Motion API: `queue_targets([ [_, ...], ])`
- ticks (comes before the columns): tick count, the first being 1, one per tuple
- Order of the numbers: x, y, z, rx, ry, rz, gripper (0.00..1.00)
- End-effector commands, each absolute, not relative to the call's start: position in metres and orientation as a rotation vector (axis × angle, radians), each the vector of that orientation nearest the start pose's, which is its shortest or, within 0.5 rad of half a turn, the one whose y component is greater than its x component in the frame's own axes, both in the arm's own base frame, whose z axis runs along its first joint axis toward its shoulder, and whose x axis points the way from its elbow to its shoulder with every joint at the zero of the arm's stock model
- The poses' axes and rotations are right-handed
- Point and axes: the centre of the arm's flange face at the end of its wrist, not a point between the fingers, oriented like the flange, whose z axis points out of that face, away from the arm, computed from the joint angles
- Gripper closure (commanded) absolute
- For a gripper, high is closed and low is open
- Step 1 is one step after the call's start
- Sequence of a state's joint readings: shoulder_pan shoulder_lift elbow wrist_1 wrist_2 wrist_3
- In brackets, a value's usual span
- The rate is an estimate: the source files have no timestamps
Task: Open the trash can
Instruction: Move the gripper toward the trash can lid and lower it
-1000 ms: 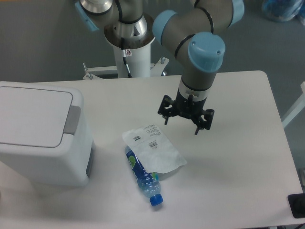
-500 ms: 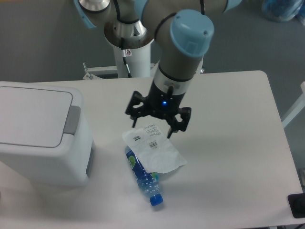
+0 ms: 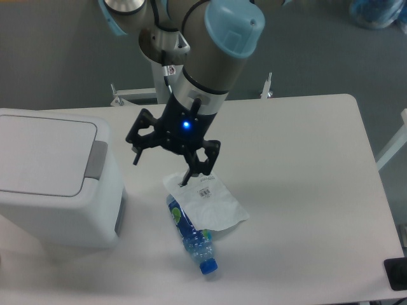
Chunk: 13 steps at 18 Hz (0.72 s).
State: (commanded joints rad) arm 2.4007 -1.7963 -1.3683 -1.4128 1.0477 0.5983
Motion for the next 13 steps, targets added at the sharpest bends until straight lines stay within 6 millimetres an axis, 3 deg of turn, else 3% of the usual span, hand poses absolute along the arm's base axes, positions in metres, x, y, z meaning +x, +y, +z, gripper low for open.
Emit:
queue_targets([
  [8, -0.297, 0.555, 0.485, -2.647, -0.253, -0.495, 0.00],
  [13, -0.291, 0.552, 0.473, -2.665, -0.258, -0.514, 0.00],
])
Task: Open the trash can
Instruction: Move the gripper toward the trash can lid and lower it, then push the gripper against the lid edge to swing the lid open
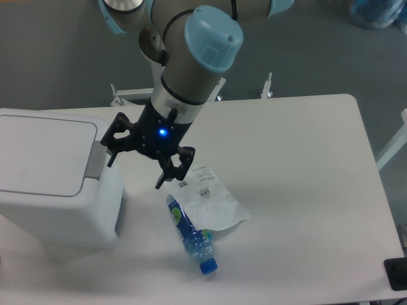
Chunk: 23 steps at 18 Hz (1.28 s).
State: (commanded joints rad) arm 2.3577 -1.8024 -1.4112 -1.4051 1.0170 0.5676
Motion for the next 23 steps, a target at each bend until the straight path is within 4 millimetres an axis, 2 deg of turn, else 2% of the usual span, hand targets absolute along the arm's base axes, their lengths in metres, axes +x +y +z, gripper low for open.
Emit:
queue_targets([
  [13, -0.2888, 0.5547, 0.4667, -2.676, -0.255, -0.522, 0.00],
  [23, -0.2844, 0.5536, 0.4734, -2.666, -0.287, -0.528, 0.00],
])
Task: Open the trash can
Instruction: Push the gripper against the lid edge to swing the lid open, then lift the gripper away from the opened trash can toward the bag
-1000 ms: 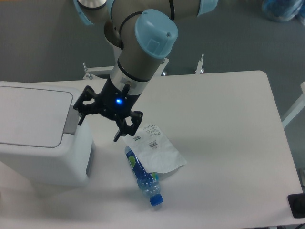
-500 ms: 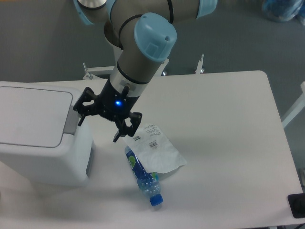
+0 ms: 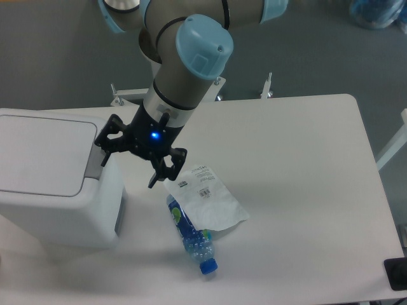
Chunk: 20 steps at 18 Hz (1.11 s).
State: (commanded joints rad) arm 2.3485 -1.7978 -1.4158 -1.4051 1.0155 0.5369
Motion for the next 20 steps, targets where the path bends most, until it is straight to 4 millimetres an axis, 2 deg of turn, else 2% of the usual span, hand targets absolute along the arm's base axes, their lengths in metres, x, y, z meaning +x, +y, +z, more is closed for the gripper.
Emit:
queue_targets([
  [6, -0.272, 0.559, 0.465, -2.684, -0.293, -0.550, 0.00],
  [20, -0.275, 0.561, 0.461, -2.681, -0.292, -0.542, 0.00],
])
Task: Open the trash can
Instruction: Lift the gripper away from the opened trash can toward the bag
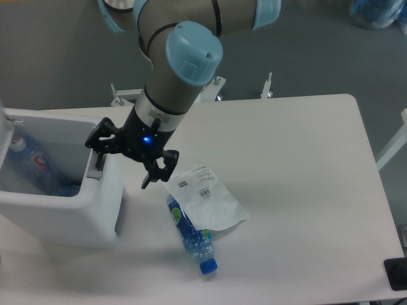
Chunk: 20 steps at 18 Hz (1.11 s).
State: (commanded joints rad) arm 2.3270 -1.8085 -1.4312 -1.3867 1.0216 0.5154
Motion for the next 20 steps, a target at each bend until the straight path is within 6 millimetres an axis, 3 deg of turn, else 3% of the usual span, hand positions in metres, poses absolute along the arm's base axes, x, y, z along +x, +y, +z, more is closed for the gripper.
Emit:
queue_targets([
  [12, -0.289, 0.560, 0.483, -2.620, -0.272, -0.441, 0.00],
  [17, -0.325, 0.539, 0.487, -2.597, -0.341, -0.401, 0.00],
  [20, -0.357, 0.519, 0.471, -2.648, -0.430, -0.336, 0.00],
])
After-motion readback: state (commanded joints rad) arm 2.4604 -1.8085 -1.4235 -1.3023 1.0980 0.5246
